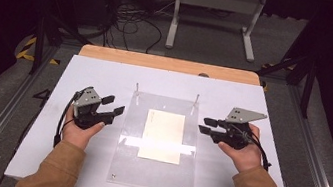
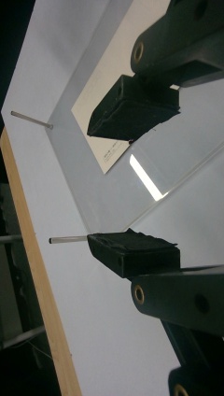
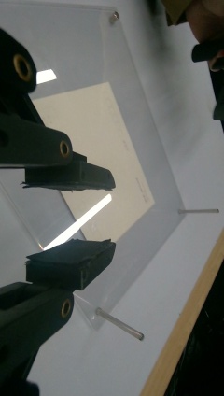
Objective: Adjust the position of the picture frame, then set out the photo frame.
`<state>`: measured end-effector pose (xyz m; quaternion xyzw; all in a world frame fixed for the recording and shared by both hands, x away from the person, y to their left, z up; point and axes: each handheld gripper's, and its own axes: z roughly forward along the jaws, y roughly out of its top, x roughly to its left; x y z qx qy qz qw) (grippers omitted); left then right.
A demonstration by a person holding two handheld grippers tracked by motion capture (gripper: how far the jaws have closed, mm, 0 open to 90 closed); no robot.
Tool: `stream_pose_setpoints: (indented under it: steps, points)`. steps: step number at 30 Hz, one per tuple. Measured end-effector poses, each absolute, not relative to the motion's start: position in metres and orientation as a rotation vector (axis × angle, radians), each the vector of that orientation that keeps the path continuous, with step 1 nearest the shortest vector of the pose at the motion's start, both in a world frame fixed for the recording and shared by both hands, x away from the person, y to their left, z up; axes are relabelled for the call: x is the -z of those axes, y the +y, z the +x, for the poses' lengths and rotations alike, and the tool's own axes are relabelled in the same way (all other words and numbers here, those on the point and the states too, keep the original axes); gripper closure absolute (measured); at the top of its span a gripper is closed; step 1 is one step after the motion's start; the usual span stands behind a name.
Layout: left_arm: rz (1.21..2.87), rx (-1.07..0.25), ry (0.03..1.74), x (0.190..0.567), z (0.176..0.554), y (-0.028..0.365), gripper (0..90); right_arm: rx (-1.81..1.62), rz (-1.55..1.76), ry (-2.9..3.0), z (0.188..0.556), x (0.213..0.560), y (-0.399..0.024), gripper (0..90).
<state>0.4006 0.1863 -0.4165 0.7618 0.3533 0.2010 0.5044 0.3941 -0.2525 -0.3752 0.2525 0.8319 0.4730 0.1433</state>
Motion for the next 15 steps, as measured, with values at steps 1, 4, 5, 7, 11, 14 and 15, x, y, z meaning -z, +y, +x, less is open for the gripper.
stream_pose_setpoints:
  steps: [1,4,5,7,11,14,15]
  points:
    - [1.840,-0.487,0.852,0.416,0.401,0.187,42.6,-1.369,0.744,2.392,0.398,0.373,-0.252,63.6]
    - [1.835,-0.485,0.846,0.416,0.401,0.186,42.6,-1.376,0.765,2.365,0.411,0.369,-0.252,63.1]
    - [1.835,-0.484,0.847,0.417,0.402,0.186,42.6,-1.378,0.772,2.360,0.415,0.368,-0.252,63.2]
    - [1.840,-0.475,0.850,0.417,0.401,0.186,42.4,-1.378,0.779,2.346,0.425,0.368,-0.252,63.1]
    - [1.840,-0.475,0.844,0.416,0.401,0.188,41.7,-1.370,0.797,2.337,0.441,0.370,-0.252,65.8]
    - [1.835,-0.474,0.848,0.416,0.401,0.189,41.4,-1.384,0.796,2.316,0.451,0.371,-0.253,65.6]
    - [1.838,-0.478,0.844,0.416,0.401,0.190,41.4,-1.382,0.810,2.307,0.460,0.373,-0.253,64.3]
